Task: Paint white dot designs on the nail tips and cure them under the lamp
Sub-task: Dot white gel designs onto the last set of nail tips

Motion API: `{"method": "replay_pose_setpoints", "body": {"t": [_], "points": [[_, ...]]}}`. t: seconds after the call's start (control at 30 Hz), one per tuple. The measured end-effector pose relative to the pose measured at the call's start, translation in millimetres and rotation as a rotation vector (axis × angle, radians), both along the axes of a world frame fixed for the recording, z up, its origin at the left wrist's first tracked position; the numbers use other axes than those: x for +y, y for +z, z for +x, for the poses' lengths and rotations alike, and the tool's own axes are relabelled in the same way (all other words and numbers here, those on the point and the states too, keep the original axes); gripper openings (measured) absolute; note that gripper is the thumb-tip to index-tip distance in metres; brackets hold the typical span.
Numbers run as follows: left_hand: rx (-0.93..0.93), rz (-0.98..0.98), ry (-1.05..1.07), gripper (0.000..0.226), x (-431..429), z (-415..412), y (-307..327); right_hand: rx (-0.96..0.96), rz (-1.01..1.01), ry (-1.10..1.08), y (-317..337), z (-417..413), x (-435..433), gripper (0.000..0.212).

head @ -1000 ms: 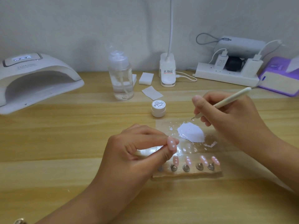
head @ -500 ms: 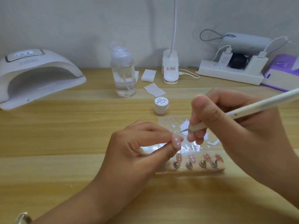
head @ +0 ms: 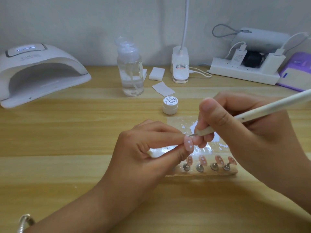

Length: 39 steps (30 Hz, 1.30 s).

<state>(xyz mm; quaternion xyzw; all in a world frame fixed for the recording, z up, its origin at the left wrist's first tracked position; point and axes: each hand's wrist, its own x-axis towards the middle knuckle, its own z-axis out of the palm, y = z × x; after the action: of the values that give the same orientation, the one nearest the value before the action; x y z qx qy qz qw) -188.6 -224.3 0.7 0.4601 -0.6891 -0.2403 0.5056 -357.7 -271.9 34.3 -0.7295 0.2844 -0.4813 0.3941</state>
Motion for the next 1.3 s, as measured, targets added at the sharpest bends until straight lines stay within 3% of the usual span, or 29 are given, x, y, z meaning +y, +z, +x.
{"method": "replay_pose_setpoints", "body": {"t": [1.3], "points": [[-0.015, -0.013, 0.012, 0.012, -0.8, 0.1, -1.8, -0.008, 0.0, 0.009, -1.0, -2.5, -1.9, 0.034]]}}
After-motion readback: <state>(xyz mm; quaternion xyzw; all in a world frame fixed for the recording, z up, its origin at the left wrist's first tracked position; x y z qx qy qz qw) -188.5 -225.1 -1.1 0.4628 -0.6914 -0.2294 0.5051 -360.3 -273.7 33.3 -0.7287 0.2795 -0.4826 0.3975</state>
